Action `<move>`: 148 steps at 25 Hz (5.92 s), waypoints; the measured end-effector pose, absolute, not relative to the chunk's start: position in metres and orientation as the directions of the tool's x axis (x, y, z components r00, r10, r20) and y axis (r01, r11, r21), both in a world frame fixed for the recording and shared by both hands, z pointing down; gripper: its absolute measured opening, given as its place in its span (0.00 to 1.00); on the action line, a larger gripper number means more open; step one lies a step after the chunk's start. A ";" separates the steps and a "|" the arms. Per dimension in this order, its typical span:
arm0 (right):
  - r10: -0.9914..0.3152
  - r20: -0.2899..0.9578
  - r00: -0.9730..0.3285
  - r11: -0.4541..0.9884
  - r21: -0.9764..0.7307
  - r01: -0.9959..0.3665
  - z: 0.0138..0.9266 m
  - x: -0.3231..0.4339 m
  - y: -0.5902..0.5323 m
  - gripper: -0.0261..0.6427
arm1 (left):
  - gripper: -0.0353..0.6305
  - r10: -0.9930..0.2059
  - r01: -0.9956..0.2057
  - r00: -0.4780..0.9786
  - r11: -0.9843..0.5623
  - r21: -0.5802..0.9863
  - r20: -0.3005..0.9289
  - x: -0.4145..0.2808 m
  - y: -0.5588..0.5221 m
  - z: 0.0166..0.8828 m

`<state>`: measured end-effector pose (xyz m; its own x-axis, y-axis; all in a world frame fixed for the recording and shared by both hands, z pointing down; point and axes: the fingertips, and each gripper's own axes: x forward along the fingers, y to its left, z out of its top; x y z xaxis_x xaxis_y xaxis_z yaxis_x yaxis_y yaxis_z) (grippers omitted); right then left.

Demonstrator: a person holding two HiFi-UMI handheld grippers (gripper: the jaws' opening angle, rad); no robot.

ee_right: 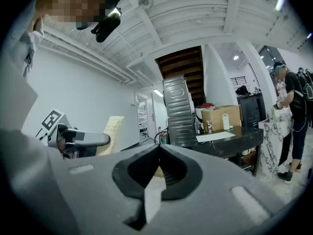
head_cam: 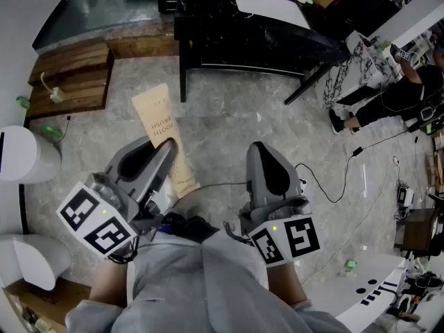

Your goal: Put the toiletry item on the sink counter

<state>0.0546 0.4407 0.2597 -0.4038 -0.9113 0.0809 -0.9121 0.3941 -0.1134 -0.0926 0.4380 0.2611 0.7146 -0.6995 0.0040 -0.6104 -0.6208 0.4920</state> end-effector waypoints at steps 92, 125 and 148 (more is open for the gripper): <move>-0.931 0.028 -0.365 0.357 -0.146 -0.923 0.254 0.013 0.112 0.03 | 0.14 -0.724 -0.651 0.686 -0.655 0.384 -0.071 -0.150 0.103 0.238; -0.914 0.041 -0.404 0.402 -0.044 -0.915 0.254 0.007 0.049 0.03 | 0.14 -0.760 -0.676 0.643 -0.620 0.399 -0.090 -0.159 0.046 0.245; -0.849 0.071 -0.524 0.517 -0.095 -0.851 0.261 0.073 -0.173 0.03 | 0.14 -0.833 -0.761 0.552 -0.518 0.392 -0.028 -0.089 -0.159 0.249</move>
<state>0.0734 -0.1732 0.2613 -0.5238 -0.8489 0.0710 -0.8507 0.5170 -0.0951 -0.0890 -0.1588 0.2493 0.5525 -0.8331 -0.0284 -0.7605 -0.5177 0.3919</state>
